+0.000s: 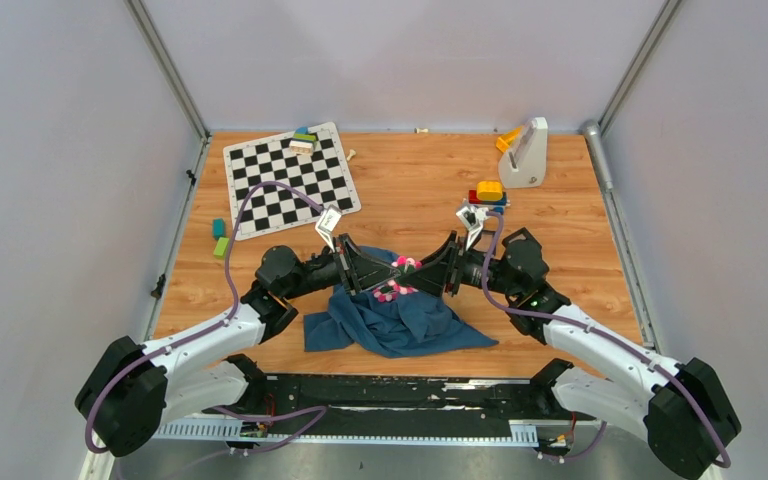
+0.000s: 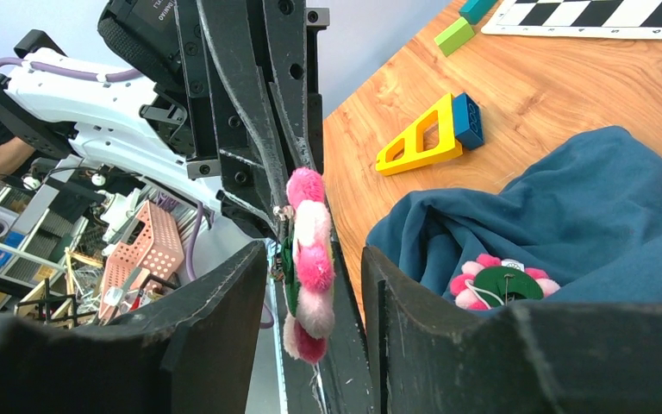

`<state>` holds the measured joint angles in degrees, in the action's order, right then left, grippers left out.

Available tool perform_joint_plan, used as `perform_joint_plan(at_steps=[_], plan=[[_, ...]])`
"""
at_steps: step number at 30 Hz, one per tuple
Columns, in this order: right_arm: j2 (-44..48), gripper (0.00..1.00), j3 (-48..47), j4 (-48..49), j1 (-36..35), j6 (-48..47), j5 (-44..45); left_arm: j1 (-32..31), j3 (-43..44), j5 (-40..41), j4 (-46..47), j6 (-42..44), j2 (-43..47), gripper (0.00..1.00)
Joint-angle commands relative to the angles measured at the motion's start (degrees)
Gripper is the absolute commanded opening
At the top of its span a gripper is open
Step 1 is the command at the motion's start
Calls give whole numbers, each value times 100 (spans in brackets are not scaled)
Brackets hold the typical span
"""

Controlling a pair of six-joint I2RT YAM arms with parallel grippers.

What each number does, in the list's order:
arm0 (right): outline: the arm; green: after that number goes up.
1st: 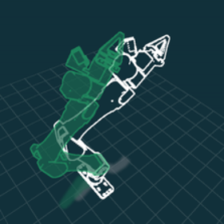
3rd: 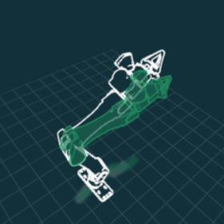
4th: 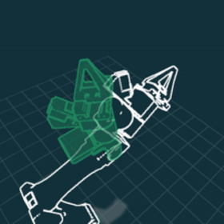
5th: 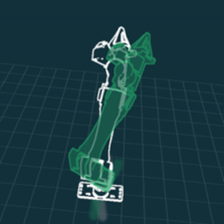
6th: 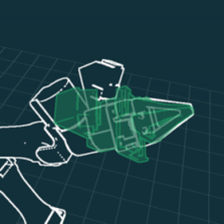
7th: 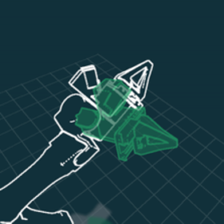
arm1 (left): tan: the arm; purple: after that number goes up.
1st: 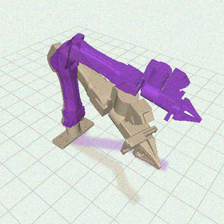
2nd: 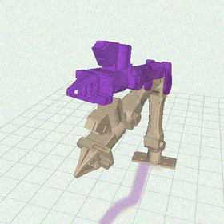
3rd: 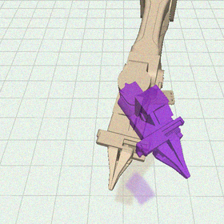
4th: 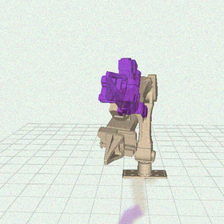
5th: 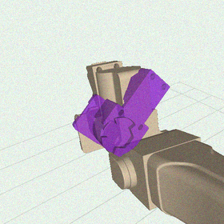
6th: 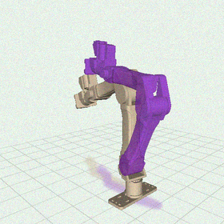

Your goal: Remove the brooch from the garment

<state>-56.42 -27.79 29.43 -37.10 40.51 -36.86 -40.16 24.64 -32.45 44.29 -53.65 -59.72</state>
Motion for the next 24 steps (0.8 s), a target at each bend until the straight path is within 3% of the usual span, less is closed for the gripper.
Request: perform_joint_plan(at_steps=[1,13,24], plan=[[-36,45,-102,292,-8,109,71,-29,128,17,140,96,9,0],[-136,43,17,731,-8,562,298,-27,120,28,115,156,12,0],[8,30,37,431,-7,530,488,-27,65,135,28,238,187,0]])
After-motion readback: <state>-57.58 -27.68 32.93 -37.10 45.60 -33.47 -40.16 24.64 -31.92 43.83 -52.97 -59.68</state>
